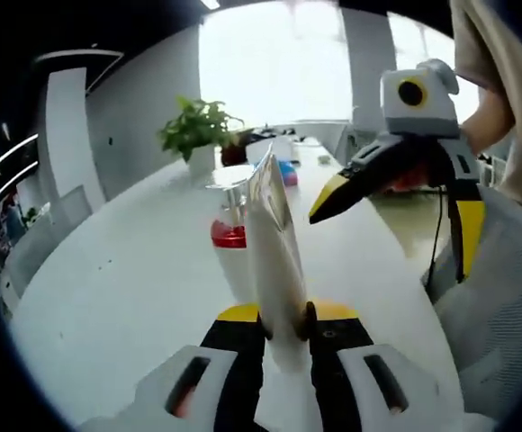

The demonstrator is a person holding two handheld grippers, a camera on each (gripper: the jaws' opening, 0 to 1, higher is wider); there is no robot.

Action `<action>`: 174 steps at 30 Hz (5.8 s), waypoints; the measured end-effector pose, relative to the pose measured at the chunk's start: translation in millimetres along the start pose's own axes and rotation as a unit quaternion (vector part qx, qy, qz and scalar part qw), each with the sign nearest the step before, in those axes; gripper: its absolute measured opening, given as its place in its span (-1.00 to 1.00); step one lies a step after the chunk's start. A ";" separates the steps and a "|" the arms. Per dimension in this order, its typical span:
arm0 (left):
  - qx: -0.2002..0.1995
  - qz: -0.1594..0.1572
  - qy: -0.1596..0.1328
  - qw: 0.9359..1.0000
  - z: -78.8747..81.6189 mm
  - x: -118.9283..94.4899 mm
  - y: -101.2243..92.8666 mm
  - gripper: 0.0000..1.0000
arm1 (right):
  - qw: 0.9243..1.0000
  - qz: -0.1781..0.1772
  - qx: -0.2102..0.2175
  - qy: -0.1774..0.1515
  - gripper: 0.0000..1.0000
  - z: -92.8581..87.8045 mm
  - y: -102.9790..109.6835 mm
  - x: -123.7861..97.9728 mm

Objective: Arrange the skincare products in the storage area until every visible bottle or jar stands upright without overlapping.

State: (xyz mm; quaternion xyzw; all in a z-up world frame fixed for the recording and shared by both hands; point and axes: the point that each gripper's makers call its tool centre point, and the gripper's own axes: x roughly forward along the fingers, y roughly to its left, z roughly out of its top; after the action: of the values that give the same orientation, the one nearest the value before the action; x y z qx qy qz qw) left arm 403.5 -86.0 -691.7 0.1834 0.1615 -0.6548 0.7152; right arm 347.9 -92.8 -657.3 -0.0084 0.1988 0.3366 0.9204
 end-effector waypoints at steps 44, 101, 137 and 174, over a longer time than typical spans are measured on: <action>-0.090 0.031 0.004 0.995 -3.8 -3.7 29.2 -0.40 | 0.999 -0.019 0.037 0.033 0.99 -23.4 -18.7 -12.0; -0.354 0.317 -0.016 0.880 -85.8 -199.2 -95.4 0.94 | 0.998 0.007 0.007 0.066 0.97 -44.9 26.7 -34.5; -0.372 0.324 -0.009 0.870 -93.1 -211.6 -94.4 0.91 | 0.988 0.091 -0.074 0.104 0.43 -46.3 86.7 68.0; -0.404 0.323 -0.023 0.856 -106.5 -214.3 -93.1 0.85 | 0.972 0.080 -0.165 0.148 -0.40 -72.3 99.6 139.1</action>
State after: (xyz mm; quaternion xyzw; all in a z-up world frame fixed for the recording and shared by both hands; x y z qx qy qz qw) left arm 292.4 145.5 -689.2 -0.0951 0.3272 -0.2683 0.9011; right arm 356.4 59.1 -763.7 -0.1933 0.2745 0.4326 0.8367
